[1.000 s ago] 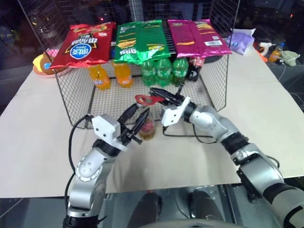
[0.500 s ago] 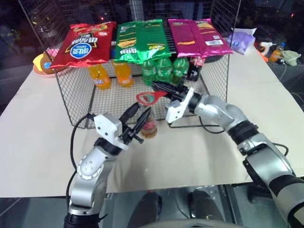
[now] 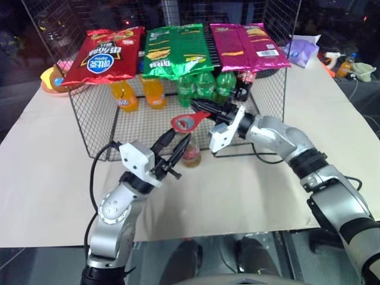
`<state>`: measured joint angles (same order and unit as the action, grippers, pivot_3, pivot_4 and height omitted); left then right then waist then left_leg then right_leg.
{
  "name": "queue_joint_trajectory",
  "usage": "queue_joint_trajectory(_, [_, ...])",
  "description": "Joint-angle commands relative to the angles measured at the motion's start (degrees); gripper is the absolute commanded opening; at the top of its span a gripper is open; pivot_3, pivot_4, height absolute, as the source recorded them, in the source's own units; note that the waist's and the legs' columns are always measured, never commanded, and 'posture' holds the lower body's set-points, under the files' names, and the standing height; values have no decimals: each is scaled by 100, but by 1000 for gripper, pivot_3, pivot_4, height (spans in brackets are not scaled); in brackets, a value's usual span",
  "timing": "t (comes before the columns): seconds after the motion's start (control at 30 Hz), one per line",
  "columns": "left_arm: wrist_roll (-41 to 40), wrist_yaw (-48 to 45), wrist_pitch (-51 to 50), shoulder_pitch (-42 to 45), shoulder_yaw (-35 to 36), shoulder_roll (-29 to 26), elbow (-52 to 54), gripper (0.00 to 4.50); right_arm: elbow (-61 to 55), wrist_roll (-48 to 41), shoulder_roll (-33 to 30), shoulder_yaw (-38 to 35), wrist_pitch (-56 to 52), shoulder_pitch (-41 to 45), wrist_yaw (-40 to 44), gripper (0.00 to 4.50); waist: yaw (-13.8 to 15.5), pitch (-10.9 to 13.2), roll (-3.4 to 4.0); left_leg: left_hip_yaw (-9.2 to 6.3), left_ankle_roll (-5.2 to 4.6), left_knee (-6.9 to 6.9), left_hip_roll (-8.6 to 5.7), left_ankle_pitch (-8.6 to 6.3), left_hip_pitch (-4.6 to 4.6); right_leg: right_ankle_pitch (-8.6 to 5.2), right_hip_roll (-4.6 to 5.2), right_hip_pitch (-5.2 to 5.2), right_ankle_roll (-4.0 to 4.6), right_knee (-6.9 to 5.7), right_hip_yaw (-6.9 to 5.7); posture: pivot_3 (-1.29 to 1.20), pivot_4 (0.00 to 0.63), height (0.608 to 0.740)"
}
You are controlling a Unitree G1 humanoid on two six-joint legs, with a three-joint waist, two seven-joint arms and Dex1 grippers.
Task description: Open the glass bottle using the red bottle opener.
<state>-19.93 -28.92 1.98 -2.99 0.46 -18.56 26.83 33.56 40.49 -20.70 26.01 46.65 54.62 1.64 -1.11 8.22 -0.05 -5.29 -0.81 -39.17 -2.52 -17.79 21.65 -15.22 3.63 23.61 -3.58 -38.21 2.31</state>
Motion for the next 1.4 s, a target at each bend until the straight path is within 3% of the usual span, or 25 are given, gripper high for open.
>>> queue_joint_trajectory(0.03, [71, 34, -186, -97, -13, -41, -120, 1224, -184, -525, -20, -418, -107, 207, 38, 0, 0, 0, 0, 0, 0, 0, 0, 0, 0, 0, 0, 0, 0, 0, 0, 0, 150, 740])
queue_joint_trajectory(0.3, [76, -10, -218, -113, -46, -97, -123, 1224, -410, -542, 14, -371, -222, 27, 123, 0, -4, 1, 0, -1, 0, 2, 1, 0, 0, 0, 0, 0, 0, 2, 0, 0, 150, 740])
queue_joint_trajectory(0.9, [184, -136, -231, 160, -421, -86, -442, 1224, -624, -20, -305, -578, -532, 236, -697, 0, 4, 1, 0, -1, 0, 4, 1, 0, 3, 0, 0, 1, 0, 8, -2, 0, 150, 740])
queue_joint_trajectory(1.4, [86, -81, -342, 428, -384, -78, -210, 1224, -385, -2114, 217, -651, -687, -300, 972, 0, -46, 1, 0, -2, 0, 5, 5, 0, 4, 0, -1, 0, 0, 11, -2, 0, 150, 740])
